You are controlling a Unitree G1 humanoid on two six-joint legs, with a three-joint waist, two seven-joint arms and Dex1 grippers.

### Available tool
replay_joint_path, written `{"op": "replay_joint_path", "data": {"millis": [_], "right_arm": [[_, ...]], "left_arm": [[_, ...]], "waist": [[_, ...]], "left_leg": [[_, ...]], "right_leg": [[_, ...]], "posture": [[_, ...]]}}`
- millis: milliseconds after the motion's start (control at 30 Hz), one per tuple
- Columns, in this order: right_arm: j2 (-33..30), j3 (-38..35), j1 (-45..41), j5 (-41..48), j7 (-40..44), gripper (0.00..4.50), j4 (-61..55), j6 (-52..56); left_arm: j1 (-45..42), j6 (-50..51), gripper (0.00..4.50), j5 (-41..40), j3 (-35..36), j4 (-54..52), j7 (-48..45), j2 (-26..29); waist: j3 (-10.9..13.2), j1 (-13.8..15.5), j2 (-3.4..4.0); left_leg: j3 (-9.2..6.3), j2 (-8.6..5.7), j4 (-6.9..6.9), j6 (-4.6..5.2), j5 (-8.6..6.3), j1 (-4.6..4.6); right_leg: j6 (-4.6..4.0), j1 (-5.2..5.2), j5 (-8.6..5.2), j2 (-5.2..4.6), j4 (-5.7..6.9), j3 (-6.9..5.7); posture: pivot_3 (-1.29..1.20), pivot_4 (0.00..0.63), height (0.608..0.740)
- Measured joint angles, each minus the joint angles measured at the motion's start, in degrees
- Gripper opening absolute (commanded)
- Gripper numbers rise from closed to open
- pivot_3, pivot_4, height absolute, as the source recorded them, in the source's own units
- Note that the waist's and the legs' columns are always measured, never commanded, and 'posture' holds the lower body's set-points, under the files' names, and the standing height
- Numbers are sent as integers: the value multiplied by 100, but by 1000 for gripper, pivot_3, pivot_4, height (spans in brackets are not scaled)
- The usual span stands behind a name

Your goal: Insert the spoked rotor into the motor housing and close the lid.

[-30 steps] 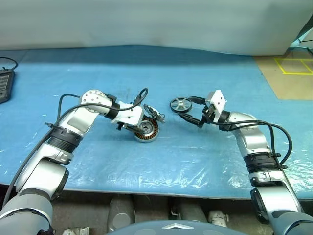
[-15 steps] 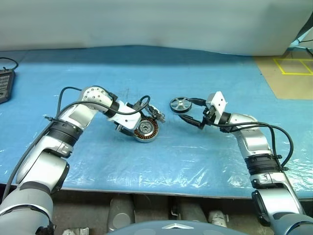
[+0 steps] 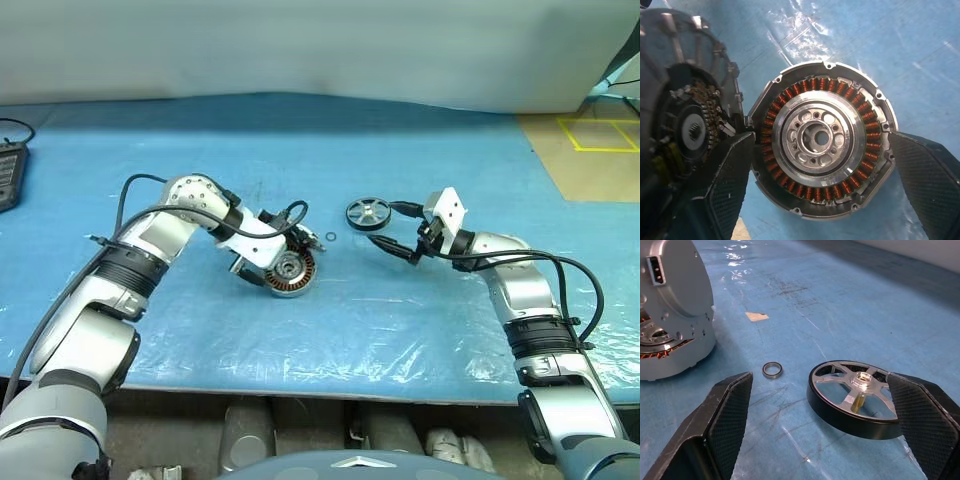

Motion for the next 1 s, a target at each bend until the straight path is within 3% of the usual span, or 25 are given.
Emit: {"op": "replay_joint_path", "data": {"millis": [300,467,633,1000], "right_arm": [[30,2,0,0,-4,4500,0,-3],[28,2,1,0,-5,4500,0,-2],[20,2,26,0,3,4500,0,0],[-3,2,27,0,18,4500,0,7]], "left_arm": [[-218,360,4472,-114,30,-16,-111,-10],[-174,518,4472,-166,-21,-261,-350,263],[-174,665,3247,-354,-217,-406,-382,557],[-133,579,3247,-167,-216,-405,-349,286]], "waist": [[0,21,0],[0,10,0],[0,19,0],[0,30,0]], "left_leg": [[0,0,3,1,0,-2],[0,3,2,0,0,-1],[0,0,3,-13,-8,-1],[1,0,4,-3,-1,-1]], "right_leg": [[0,0,0,0,-1,0],[0,0,0,1,0,0],[0,0,0,-1,0,0],[0,0,0,0,0,0]], "posture": [[0,150,740],[0,150,740],[0,150,740],[0,150,740]]}}
